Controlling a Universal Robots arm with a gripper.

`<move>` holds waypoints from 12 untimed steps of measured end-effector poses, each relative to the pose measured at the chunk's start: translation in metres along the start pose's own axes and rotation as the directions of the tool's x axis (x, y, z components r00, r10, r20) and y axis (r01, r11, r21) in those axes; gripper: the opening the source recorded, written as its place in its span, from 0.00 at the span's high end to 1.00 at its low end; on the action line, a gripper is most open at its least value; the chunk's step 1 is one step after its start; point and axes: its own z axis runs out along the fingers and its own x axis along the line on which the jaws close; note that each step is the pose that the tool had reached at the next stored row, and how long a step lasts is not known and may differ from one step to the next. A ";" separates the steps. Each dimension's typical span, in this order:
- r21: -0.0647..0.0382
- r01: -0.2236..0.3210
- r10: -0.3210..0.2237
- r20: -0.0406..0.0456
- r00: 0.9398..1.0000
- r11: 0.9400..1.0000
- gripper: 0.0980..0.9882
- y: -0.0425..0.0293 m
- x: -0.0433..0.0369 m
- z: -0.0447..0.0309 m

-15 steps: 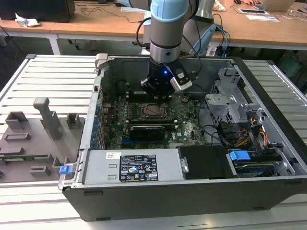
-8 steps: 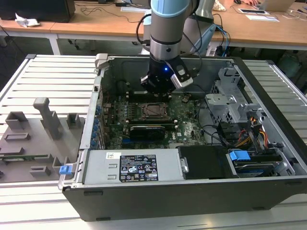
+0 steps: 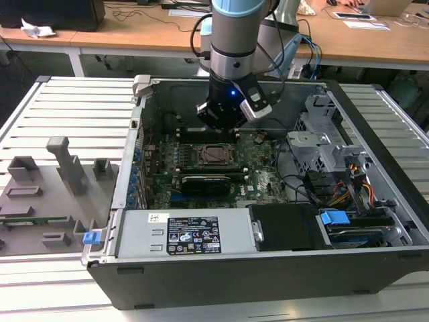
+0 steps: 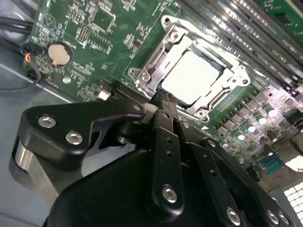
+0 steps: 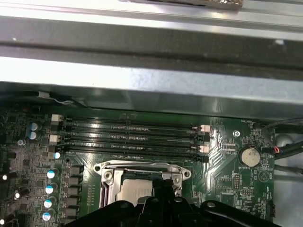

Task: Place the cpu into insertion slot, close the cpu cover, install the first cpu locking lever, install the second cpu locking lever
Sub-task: 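Install the second cpu locking lever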

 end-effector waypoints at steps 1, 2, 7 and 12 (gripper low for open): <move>0.000 0.000 0.000 0.000 1.000 1.000 0.99 -0.0016 0.0001 -0.0001; 0.000 0.000 0.000 0.000 1.000 1.000 0.99 -0.0042 0.0002 -0.0003; 0.000 0.000 0.000 0.000 1.000 1.000 0.99 -0.0122 0.0008 -0.0010; 0.000 0.000 0.000 0.000 1.000 1.000 0.99 -0.0119 0.0004 -0.0120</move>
